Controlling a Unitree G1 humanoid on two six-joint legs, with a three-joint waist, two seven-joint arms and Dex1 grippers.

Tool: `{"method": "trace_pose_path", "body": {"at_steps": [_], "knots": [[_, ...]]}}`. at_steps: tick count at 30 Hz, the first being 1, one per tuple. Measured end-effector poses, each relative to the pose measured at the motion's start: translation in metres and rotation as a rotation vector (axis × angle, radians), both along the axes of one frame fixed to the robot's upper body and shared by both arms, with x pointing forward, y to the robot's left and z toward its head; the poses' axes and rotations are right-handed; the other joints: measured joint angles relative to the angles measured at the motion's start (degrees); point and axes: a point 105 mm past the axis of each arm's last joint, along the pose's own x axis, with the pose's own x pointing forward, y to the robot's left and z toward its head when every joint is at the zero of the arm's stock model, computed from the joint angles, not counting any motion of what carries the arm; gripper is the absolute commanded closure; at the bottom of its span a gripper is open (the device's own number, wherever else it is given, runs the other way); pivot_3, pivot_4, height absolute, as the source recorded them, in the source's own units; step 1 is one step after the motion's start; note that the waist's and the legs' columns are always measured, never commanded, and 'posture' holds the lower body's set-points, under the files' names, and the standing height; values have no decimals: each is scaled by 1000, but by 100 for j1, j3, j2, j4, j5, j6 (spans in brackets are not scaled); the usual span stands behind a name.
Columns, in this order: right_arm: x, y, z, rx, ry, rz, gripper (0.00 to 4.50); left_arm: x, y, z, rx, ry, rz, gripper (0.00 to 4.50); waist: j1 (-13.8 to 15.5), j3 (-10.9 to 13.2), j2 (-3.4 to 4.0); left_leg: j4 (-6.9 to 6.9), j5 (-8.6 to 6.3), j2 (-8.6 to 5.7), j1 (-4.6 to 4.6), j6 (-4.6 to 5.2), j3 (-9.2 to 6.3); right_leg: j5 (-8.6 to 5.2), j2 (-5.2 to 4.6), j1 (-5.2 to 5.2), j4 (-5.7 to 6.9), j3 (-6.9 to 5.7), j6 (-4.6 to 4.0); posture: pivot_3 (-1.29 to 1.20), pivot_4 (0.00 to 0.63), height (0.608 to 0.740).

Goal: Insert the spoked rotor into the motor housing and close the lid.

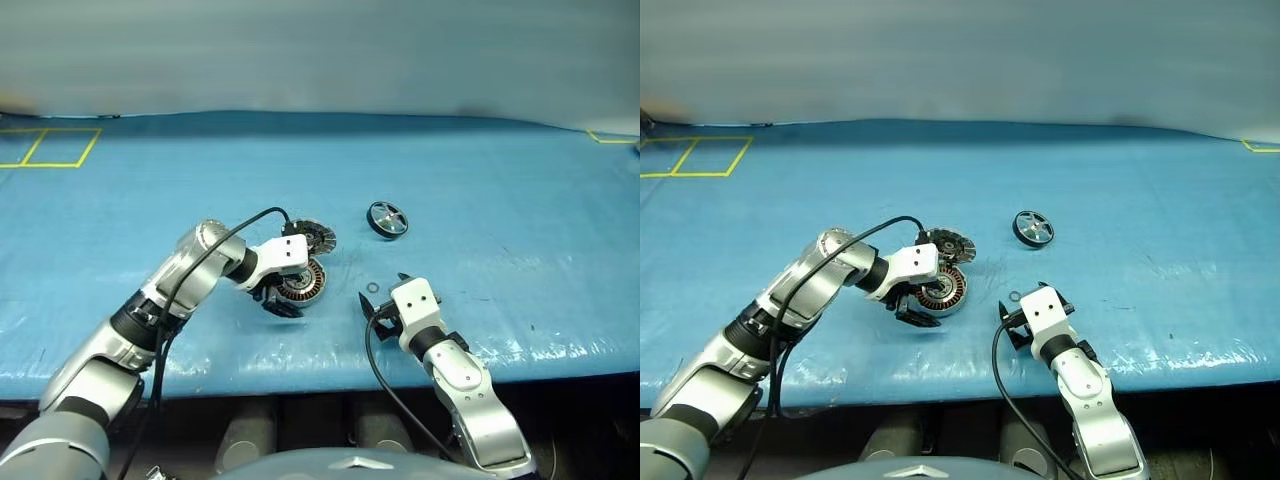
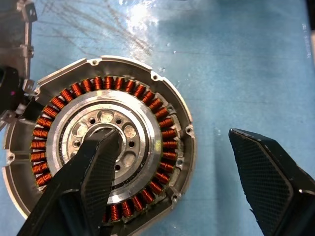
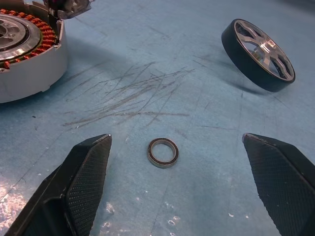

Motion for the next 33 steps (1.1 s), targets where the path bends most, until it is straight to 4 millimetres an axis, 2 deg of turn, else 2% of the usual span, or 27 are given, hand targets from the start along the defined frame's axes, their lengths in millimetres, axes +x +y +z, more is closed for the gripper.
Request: {"method": "trace_pose_path", "body": {"at_steps": [6, 11, 19, 24, 33], "knots": [[1, 0, -5, 1, 15, -4, 0, 14, 17, 7, 44, -125, -86, 669, 9, 8, -7, 2, -1, 0, 3, 1, 2, -4, 1, 4, 0, 0, 1, 0, 150, 740], [2, 1, -4, 5, 7, 1, 0, 21, 20, 3, 90, -210, -148, 669, 10, 12, -12, 7, -1, 0, 2, 1, 2, -4, 1, 6, 1, 0, 2, 0, 150, 740], [2, 1, -3, 3, 2, 4, 0, 10, 6, -3, 75, -237, -319, 669, -3, 14, -15, 6, -1, 1, 3, 1, 6, -3, 4, 5, 4, 1, 2, 0, 150, 740], [0, 1, -6, 3, 12, 1, 0, 14, 12, -9, 104, -224, -298, 669, -5, 15, -15, 10, -1, 1, 4, 1, 4, -4, 6, 8, 5, 0, 2, 0, 150, 740], [-2, -1, -7, 1, 19, -4, 0, 15, 5, -14, 110, -235, -309, 669, -3, 14, -15, 17, -1, 3, 14, 2, 3, -3, 6, 19, 8, 0, 3, 0, 150, 740]]}}
